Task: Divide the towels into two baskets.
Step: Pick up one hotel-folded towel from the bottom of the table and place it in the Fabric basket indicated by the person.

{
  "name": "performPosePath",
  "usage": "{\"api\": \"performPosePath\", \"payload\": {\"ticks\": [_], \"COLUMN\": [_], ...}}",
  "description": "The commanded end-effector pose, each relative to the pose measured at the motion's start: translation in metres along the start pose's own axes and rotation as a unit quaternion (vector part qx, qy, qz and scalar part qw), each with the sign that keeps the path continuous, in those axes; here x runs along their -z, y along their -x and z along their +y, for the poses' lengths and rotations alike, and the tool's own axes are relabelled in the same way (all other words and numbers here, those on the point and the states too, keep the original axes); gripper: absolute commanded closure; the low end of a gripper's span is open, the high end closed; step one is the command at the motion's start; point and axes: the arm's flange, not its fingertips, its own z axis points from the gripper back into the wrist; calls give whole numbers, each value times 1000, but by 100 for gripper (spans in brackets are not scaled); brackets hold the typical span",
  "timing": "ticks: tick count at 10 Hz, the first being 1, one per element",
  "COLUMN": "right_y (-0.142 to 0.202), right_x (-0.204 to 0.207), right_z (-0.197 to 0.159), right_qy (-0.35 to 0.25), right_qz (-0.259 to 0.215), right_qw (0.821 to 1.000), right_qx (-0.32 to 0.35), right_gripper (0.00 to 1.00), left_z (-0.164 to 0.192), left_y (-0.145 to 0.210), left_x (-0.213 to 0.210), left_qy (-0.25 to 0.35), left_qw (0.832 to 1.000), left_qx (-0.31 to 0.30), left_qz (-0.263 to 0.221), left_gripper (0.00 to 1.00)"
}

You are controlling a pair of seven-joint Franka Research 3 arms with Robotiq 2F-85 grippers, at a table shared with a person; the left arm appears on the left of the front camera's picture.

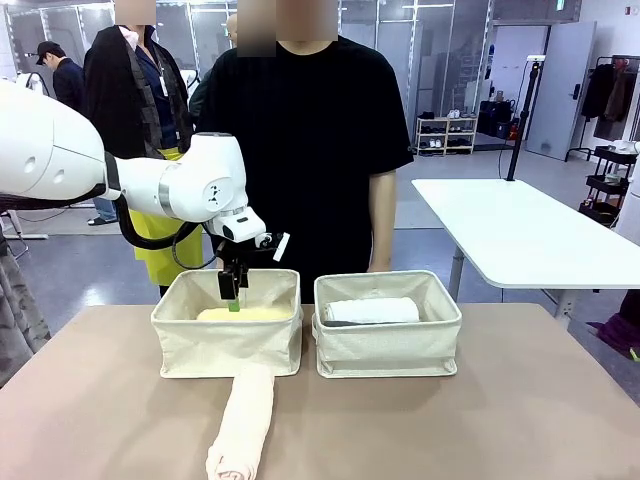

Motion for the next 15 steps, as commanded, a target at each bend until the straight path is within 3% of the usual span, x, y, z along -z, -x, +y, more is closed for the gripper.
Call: {"api": "performPosePath", "payload": {"ticks": [1, 4, 5, 15], "right_y": [3, 3, 3, 3], "right_x": [3, 3, 3, 3], "right_z": [5, 5, 5, 5], "right_qy": [8, 8, 8, 8], "right_qz": [-1, -1, -1, -1], "right_qw": [1000, 1000, 1000, 1000], "right_qx": [10, 10, 10, 10], "right_gripper": [0, 0, 0, 0], "left_z": [-15, -29, -7, -7], "left_y": [11, 22, 4, 4], "left_x": [0, -10, -4, -4], "left_qy": [-6, -25, -2, -2], "left_qw": [1000, 999, 1000, 1000], "left_qx": [15, -6, -1, -1], "left_qz": [-10, -29, 0, 0], "left_gripper": [0, 0, 0, 0]}}
